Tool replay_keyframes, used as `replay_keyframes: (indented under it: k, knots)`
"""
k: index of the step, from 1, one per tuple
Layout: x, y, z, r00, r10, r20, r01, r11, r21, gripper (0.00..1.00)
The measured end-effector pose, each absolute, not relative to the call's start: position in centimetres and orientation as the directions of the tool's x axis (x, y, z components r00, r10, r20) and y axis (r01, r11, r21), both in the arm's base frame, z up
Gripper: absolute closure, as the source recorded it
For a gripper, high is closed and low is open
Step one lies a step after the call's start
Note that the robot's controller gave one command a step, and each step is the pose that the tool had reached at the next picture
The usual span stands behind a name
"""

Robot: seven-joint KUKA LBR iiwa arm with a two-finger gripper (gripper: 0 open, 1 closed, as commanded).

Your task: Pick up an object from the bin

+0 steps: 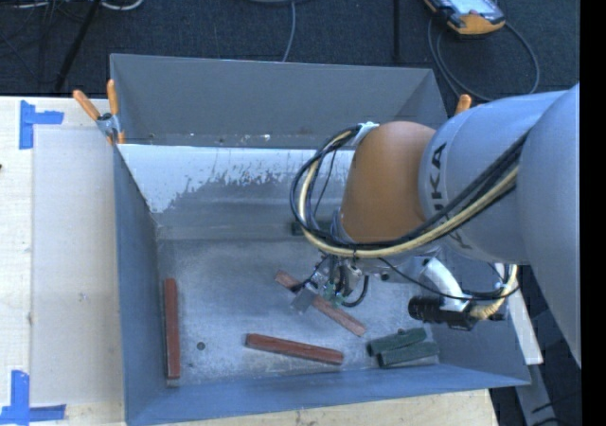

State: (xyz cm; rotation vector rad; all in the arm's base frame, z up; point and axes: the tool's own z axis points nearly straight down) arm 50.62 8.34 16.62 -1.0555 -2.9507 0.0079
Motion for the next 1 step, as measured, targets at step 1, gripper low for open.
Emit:
replay_keyframes:
  k: [1]
  knots:
    - [50.63, 8.55, 23.58, -0.805, 0.593, 0.004, 0.593, 0.805, -0.005, 1.00]
